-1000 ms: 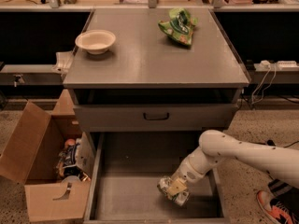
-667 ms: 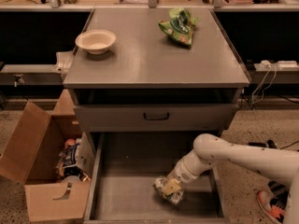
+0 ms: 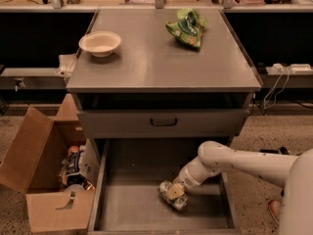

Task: Place 7up can into middle drawer

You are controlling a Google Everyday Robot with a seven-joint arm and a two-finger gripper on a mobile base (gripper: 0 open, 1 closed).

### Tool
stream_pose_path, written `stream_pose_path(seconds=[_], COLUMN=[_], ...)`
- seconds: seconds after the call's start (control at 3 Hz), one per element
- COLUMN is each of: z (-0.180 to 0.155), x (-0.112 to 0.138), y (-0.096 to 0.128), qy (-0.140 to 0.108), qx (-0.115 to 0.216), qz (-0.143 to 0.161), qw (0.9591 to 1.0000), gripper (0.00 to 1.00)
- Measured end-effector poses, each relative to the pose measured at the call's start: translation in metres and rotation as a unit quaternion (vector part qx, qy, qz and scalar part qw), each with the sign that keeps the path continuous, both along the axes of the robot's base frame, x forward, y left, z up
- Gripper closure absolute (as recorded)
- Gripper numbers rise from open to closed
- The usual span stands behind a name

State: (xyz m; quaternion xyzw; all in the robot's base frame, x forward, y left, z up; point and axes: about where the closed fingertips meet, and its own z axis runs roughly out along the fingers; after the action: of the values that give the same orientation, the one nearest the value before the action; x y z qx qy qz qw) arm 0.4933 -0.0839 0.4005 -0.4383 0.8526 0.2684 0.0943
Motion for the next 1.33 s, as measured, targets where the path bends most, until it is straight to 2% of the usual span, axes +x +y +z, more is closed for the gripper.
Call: stream_pose_path(seconds=[0.33,0.67,1.33], z=[-0.0019,-0.004,0.0029], x=[0.0059,0.009,0.0084], y=[0.0037,0.0052,0.0077], qy=[0.002,0.006,0.006], qx=[0.007,0.014,0.032], qz=[-0.009,-0.013,-0.005], qw=[0.9999,0.9998,0.9994], gripper=[0.81,0.57,0.11])
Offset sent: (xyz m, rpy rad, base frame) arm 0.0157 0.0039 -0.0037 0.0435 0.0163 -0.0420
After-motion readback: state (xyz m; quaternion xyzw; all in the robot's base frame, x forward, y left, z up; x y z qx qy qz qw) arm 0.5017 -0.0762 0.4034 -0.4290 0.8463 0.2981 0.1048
